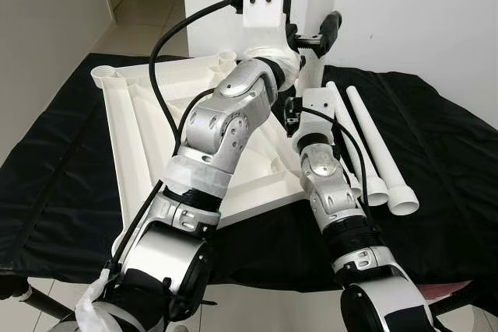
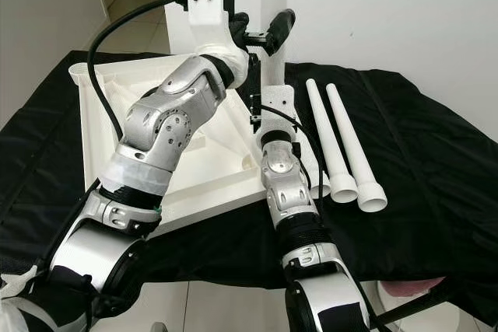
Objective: Building children table
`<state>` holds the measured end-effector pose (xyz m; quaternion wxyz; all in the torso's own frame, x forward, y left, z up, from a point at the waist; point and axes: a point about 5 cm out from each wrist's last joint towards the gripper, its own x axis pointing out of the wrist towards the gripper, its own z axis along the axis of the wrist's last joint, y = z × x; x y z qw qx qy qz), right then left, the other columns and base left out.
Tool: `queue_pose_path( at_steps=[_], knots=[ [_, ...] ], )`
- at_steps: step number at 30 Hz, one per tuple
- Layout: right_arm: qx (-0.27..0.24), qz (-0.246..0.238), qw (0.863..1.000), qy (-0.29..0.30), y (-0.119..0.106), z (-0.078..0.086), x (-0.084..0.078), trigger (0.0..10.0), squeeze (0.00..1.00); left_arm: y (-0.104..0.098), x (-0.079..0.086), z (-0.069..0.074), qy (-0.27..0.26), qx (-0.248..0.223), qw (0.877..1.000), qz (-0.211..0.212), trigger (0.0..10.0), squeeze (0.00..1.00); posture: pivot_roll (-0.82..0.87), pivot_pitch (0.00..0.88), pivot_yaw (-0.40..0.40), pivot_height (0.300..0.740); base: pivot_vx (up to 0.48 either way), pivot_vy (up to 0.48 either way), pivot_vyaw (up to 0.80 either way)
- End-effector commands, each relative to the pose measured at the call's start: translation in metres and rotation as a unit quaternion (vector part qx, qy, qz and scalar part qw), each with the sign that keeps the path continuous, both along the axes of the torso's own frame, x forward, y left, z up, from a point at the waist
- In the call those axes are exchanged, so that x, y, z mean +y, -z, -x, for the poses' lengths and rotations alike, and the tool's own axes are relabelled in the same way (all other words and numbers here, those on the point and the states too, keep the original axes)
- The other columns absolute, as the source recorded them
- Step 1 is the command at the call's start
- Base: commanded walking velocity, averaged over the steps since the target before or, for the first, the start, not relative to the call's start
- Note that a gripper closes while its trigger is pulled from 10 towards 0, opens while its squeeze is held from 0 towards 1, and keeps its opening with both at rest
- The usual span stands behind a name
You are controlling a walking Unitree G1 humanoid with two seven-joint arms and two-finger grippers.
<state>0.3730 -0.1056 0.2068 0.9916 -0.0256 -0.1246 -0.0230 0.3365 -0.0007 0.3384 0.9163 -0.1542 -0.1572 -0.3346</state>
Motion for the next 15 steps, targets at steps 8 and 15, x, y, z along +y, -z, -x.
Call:
queue_pose_path(
  at_steps=[8,15],
  knots=[
    [0.023,-0.024,0.999,0.025,0.013,0.004,-0.021,10.0,0.0,0.023,0.007,0.014,0.044,-0.003,0.999,0.005,10.0,0.0,0.03,0.055,-0.019,0.74,0.0,0.0,0.0],
    [0.013,0.009,1.0,-0.025,0.021,0.016,-0.017,10.0,0.0,0.049,0.017,0.016,0.025,-0.014,0.999,-0.036,10.0,0.0,0.03,0.061,-0.022,0.74,0.0,0.0,0.0]
  ],
)
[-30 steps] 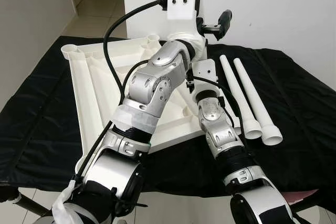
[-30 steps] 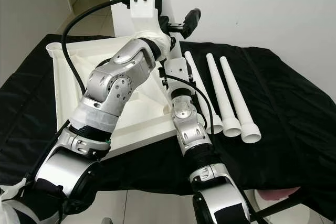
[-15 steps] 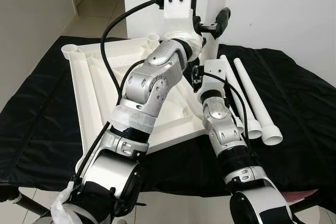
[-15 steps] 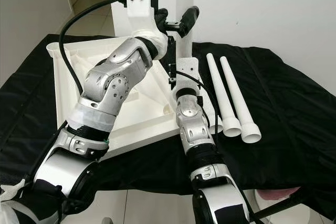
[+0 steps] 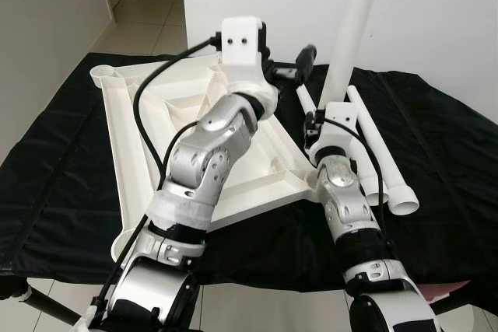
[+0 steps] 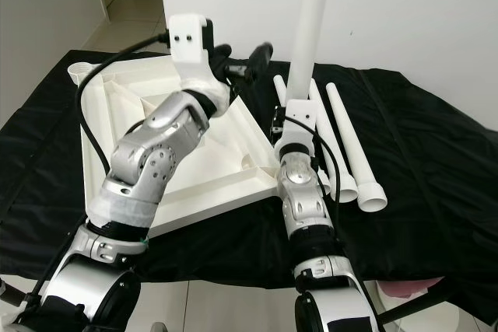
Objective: Building children table
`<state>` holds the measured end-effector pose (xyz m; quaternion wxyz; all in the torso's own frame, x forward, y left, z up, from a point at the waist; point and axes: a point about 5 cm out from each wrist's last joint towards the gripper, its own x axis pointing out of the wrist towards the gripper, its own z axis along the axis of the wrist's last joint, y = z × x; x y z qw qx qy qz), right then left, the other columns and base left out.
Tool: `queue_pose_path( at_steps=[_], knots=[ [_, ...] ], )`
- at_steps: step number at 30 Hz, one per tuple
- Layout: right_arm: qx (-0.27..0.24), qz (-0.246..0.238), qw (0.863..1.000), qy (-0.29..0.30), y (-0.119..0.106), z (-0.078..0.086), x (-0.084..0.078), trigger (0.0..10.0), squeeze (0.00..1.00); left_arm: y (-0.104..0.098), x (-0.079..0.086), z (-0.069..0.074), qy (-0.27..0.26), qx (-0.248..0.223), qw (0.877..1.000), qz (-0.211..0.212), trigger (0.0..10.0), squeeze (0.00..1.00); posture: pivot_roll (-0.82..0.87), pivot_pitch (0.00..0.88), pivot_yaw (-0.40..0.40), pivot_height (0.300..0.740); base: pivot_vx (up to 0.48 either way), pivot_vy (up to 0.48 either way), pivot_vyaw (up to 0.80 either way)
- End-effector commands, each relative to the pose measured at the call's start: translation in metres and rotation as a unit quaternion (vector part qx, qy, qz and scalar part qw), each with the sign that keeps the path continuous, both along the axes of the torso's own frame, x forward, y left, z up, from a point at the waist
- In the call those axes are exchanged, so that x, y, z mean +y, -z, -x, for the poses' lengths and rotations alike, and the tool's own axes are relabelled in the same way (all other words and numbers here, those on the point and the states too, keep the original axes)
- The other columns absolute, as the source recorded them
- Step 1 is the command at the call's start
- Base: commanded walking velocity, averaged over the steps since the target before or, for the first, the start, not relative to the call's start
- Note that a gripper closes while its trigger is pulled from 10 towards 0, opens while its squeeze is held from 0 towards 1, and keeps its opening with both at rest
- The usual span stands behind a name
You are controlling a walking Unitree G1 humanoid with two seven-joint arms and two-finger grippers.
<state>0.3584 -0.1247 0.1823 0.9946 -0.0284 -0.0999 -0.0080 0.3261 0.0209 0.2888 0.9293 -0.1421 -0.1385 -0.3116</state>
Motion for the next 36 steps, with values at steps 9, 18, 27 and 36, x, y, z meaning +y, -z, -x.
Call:
queue_pose_path(
  at_steps=[9,18,27,36],
  knots=[
    [-0.02,0.007,0.999,-0.04,0.004,0.014,-0.001,10.0,0.0,0.026,0.012,0.01,0.023,-0.067,0.994,-0.088,10.0,0.0,0.03,0.071,-0.029,0.74,0.0,0.0,0.0],
    [-0.031,-0.017,0.997,-0.066,0.011,0.035,-0.01,10.0,0.0,0.054,0.022,0.02,0.032,-0.073,0.986,-0.148,10.0,0.0,0.03,0.076,-0.026,0.74,0.0,0.0,0.0],
    [-0.036,-0.038,0.995,-0.084,0.017,0.048,-0.014,10.0,0.0,0.085,0.022,0.03,0.082,-0.073,0.975,-0.195,10.0,0.0,0.03,0.076,-0.02,0.74,0.0,0.0,0.0],
    [-0.036,-0.05,0.994,-0.086,0.019,0.049,-0.019,10.0,0.0,0.101,0.023,0.042,0.128,-0.082,0.959,-0.237,10.0,0.0,0.03,0.076,-0.02,0.74,0.0,0.0,0.0]
  ],
)
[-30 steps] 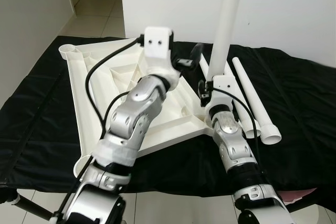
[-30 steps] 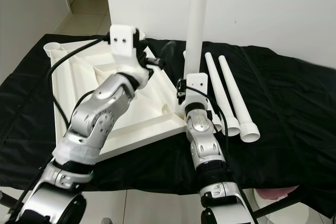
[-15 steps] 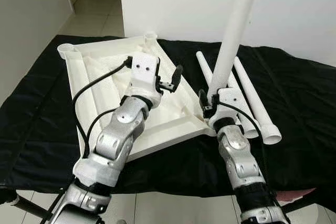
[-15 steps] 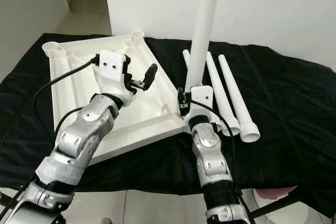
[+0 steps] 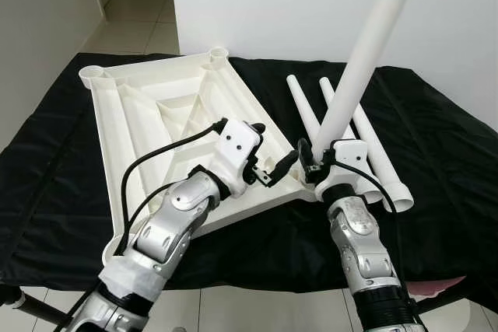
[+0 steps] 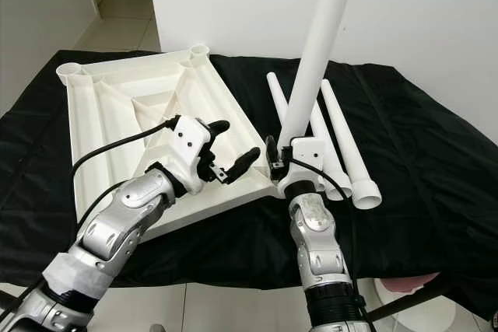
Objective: Building children table
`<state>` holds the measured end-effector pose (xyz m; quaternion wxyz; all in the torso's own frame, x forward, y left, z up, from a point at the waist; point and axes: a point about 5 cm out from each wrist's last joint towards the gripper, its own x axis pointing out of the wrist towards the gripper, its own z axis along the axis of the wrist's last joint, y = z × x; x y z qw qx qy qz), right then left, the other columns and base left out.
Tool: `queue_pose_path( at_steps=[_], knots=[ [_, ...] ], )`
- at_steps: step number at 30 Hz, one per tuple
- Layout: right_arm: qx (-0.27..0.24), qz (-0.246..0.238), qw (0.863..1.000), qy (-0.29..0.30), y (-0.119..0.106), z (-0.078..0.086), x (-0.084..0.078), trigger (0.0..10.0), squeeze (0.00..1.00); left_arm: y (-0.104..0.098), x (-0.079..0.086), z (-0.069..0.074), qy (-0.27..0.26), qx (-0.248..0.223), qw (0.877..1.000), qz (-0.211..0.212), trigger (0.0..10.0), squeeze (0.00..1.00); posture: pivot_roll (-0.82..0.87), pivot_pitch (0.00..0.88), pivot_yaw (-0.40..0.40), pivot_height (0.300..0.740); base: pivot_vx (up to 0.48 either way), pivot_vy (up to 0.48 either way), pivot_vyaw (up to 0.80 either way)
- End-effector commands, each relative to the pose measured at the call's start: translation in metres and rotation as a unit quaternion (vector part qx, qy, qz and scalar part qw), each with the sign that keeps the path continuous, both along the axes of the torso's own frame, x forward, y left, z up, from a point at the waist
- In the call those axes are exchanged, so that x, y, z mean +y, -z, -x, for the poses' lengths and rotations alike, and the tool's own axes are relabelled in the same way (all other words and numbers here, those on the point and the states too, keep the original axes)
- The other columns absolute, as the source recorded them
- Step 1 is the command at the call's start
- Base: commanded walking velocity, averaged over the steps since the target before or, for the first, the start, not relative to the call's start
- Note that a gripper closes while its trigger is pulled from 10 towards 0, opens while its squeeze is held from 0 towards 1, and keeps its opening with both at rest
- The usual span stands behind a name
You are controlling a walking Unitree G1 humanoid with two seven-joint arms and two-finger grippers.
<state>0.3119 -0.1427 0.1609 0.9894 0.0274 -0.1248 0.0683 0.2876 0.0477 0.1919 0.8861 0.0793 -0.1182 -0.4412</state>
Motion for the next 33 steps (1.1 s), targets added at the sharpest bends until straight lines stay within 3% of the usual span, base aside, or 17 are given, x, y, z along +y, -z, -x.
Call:
queue_pose_path(
  at_steps=[1,7,22,26,28,33],
  knots=[
    [-0.011,-0.005,1.0,-0.003,-0.002,0.002,-0.002,10.0,0.0,0.009,-0.003,0.004,0.022,-0.006,0.999,-0.032,10.0,0.0,0.03,0.076,-0.02,0.74,0.0,0.0,0.0],
    [-0.007,-0.008,1.0,-0.009,0.001,-0.003,-0.005,10.0,0.0,0.021,-0.001,0.004,0.034,-0.013,0.996,-0.075,10.0,0.0,0.03,0.077,-0.019,0.74,0.0,0.0,0.0],
    [0.033,-0.003,0.999,-0.04,0.029,-0.011,-0.006,10.0,0.0,0.028,-0.004,0.008,0.043,-0.007,0.996,-0.084,10.0,0.0,0.04,0.074,-0.031,0.74,0.0,0.0,0.0],
    [0.038,0.018,0.998,-0.048,0.035,-0.01,-0.007,10.0,0.0,0.027,-0.003,0.007,0.039,-0.01,0.996,-0.082,10.0,0.0,0.05,0.073,-0.035,0.74,0.0,0.0,0.0],
    [0.035,0.053,0.996,-0.06,0.04,-0.006,-0.009,10.0,0.0,0.026,-0.003,0.007,0.038,-0.012,0.996,-0.081,10.0,0.0,0.05,0.072,-0.037,0.74,0.0,0.0,0.0],
    [0.034,0.07,0.995,-0.067,0.045,-0.003,-0.012,10.0,0.0,0.026,-0.003,0.007,0.038,-0.012,0.996,-0.079,10.0,0.0,0.04,0.072,-0.035,0.74,0.0,0.0,0.0]
  ],
)
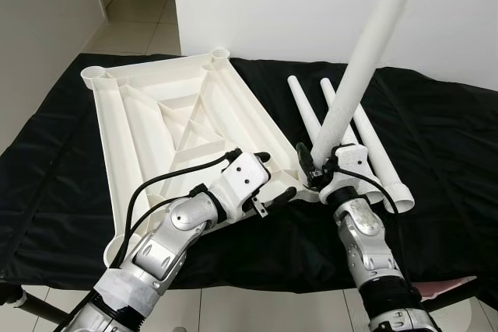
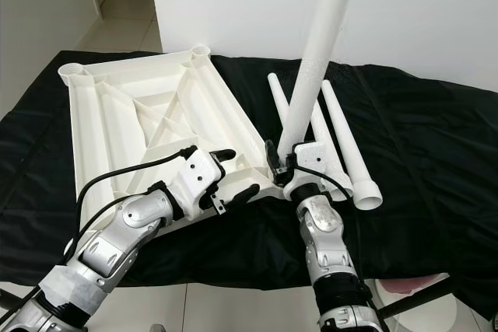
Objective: Building children table
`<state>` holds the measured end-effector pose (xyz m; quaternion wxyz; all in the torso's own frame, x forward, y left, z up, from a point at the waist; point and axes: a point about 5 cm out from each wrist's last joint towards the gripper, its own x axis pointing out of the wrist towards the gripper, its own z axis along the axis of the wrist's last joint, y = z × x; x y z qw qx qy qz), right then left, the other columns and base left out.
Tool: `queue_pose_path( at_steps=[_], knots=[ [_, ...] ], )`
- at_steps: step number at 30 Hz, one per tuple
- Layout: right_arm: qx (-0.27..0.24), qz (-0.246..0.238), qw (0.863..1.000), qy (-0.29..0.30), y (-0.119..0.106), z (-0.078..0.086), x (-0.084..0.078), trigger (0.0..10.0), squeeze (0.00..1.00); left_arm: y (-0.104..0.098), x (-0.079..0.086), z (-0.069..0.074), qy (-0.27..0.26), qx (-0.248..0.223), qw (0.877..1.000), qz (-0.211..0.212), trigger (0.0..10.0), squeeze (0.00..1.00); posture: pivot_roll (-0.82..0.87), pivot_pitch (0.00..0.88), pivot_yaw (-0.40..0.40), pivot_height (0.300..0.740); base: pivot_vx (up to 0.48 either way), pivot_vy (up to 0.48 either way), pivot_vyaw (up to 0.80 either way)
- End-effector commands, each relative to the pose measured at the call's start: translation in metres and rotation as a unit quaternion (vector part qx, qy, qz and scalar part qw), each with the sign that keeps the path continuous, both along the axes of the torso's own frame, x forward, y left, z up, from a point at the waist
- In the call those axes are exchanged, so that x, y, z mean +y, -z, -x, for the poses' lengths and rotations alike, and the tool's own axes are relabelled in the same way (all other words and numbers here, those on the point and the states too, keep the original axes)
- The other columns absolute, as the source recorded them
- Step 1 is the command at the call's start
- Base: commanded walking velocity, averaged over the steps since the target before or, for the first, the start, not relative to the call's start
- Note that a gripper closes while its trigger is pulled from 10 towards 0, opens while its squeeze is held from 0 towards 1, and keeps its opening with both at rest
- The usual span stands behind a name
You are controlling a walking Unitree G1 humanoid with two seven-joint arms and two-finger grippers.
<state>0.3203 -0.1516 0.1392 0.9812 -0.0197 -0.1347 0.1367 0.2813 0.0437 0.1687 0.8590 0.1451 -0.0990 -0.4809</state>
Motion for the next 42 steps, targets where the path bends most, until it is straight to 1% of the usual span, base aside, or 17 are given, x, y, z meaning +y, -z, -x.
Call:
queue_pose_path(
  at_steps=[1,4,10,13,15,18,19,21,22,25,27,35,36,39,40,42],
  knots=[
    [0.051,0.022,0.998,-0.003,0.026,0.008,-0.005,10.0,0.0,0.003,0.002,0.001,0.0,0.0,1.0,-0.006,10.0,0.0,0.04,0.074,-0.033,0.74,0.0,0.0,0.0],
    [0.056,0.021,0.998,0.001,0.03,0.009,-0.009,10.0,0.0,0.001,0.002,0.001,0.001,-0.001,1.0,-0.004,10.0,0.0,0.03,0.076,-0.031,0.74,0.0,0.0,0.0],
    [0.058,0.014,0.998,0.002,0.033,0.008,-0.01,10.0,0.0,0.0,0.001,0.0,0.003,-0.002,1.0,-0.003,10.0,0.0,0.03,0.076,-0.029,0.74,0.0,0.0,0.0],
    [0.058,0.019,0.998,-0.002,0.034,0.008,-0.01,10.0,0.0,0.0,0.001,0.0,0.003,-0.002,1.0,-0.003,10.0,0.0,0.03,0.077,-0.029,0.74,0.0,0.0,0.0],
    [0.058,0.029,0.998,-0.017,0.036,0.008,-0.007,10.0,0.0,0.0,0.0,0.0,0.003,-0.003,1.0,-0.002,10.0,0.0,0.04,0.077,-0.031,0.74,0.0,0.0,0.0],
    [0.063,0.024,0.997,-0.028,0.038,0.008,-0.006,10.0,0.0,0.0,0.0,0.0,0.003,-0.004,1.0,-0.001,10.0,0.0,0.04,0.077,-0.031,0.74,0.0,0.0,0.0],
    [0.084,0.0,0.996,-0.027,0.04,0.005,-0.006,10.0,0.0,-0.001,0.001,0.001,0.003,-0.005,1.0,-0.001,10.0,0.0,0.04,0.078,-0.03,0.74,0.0,0.0,0.0],
    [0.104,-0.021,0.994,-0.02,0.042,0.002,-0.008,10.0,0.0,-0.001,0.001,0.001,0.003,-0.005,1.0,-0.001,10.0,0.0,0.04,0.076,-0.033,0.74,0.0,0.0,0.0],
    [0.104,-0.021,0.994,-0.02,0.042,0.002,-0.008,10.0,0.0,-0.001,0.001,0.001,0.003,-0.005,1.0,-0.001,10.0,0.0,0.04,0.076,-0.033,0.74,0.0,0.0,0.0],
    [0.128,-0.018,0.992,0.003,0.046,-0.002,-0.012,10.0,0.0,-0.002,0.001,0.001,0.003,-0.005,1.0,0.0,10.0,0.0,0.04,0.076,-0.033,0.74,0.0,0.0,0.0],
    [0.141,-0.012,0.99,0.004,0.048,-0.004,-0.011,10.0,0.0,-0.002,0.001,0.0,0.002,-0.006,1.0,0.0,10.0,0.0,0.04,0.075,-0.033,0.74,0.0,0.0,0.0],
    [0.152,-0.008,0.988,-0.003,0.051,-0.007,-0.008,10.0,0.0,-0.003,0.0,0.0,0.004,-0.009,1.0,0.001,10.0,0.0,0.04,0.072,-0.035,0.74,0.0,0.0,0.0],
    [0.16,-0.022,0.987,0.001,0.052,-0.007,-0.008,10.0,0.0,-0.003,0.0,0.0,0.004,-0.01,1.0,0.001,10.0,0.0,0.05,0.067,-0.036,0.74,0.0,0.0,0.0],
    [0.162,-0.03,0.986,0.004,0.053,-0.007,-0.009,10.0,0.0,-0.003,0.001,0.0,0.004,-0.01,1.0,0.001,10.0,0.0,0.05,0.066,-0.034,0.74,0.0,0.0,0.0],
    [0.165,-0.045,0.985,0.004,0.054,-0.007,-0.008,10.0,0.0,-0.003,0.001,0.001,0.004,-0.011,1.0,0.001,10.0,0.0,0.05,0.064,-0.034,0.74,0.0,0.0,0.0],
    [0.153,-0.059,0.986,-0.007,0.053,-0.004,-0.004,10.0,0.0,-0.004,0.001,0.001,0.006,-0.012,1.0,0.0,10.0,0.0,0.05,0.062,-0.033,0.74,0.0,0.0,0.0]
  ],
)
